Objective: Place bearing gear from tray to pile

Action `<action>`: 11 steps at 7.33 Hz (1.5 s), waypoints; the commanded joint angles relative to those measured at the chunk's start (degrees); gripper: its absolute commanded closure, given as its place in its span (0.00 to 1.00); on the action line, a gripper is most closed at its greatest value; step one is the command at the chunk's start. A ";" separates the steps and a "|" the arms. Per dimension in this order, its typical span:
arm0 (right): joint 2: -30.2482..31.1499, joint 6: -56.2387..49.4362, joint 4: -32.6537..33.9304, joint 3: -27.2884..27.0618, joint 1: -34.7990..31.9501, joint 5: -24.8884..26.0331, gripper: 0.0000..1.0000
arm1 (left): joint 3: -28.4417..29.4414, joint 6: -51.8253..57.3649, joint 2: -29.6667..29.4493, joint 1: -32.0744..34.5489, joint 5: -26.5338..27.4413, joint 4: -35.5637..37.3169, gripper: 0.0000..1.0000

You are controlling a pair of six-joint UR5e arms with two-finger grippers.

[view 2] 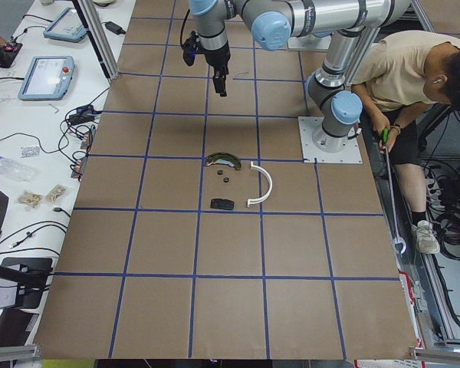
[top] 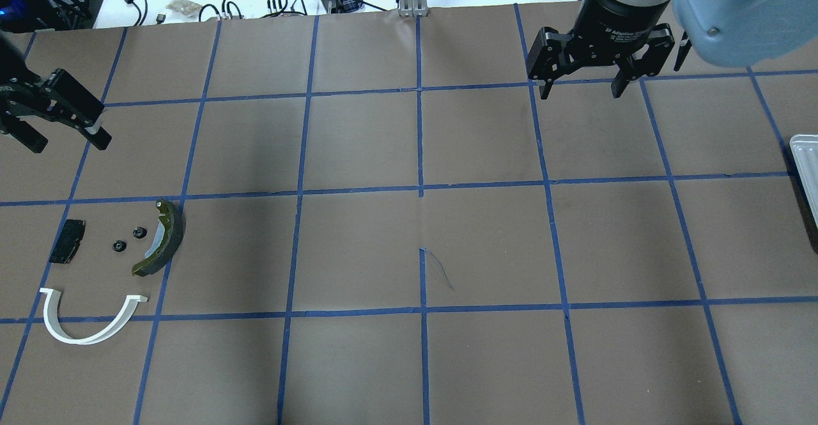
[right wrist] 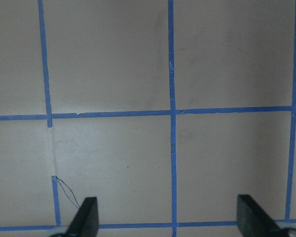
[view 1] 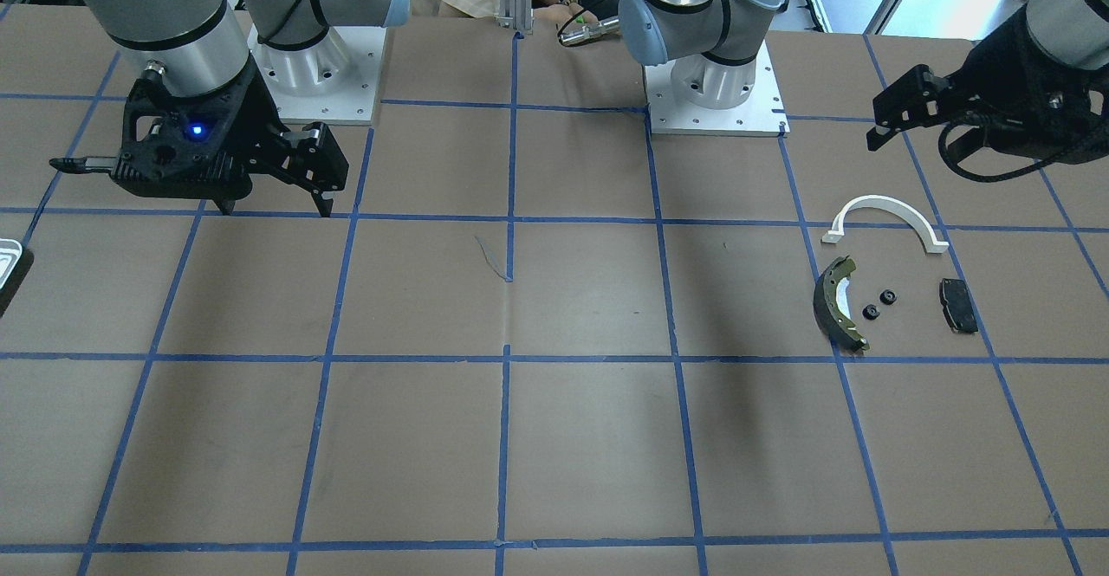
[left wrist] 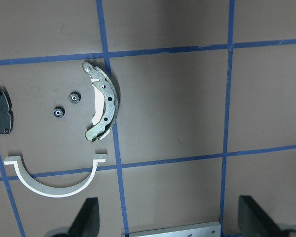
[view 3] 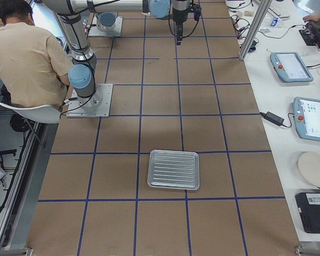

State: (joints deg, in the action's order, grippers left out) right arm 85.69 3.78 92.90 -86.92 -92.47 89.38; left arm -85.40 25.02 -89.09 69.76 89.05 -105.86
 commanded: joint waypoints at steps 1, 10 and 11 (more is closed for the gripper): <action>0.00 0.00 0.00 0.00 0.01 0.00 0.00 | -2.05 -12.36 2.52 12.61 -0.02 1.43 0.00; -0.09 0.08 0.00 0.00 0.09 0.09 0.00 | -8.56 -23.96 3.13 20.86 2.62 19.82 0.00; -0.09 0.08 0.00 0.08 0.09 0.09 0.00 | -8.56 -24.05 3.22 20.86 2.44 19.81 0.00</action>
State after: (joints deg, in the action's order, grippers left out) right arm 85.61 3.86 92.90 -86.88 -92.37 89.45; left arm -93.95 1.13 -86.03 90.61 91.67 -85.65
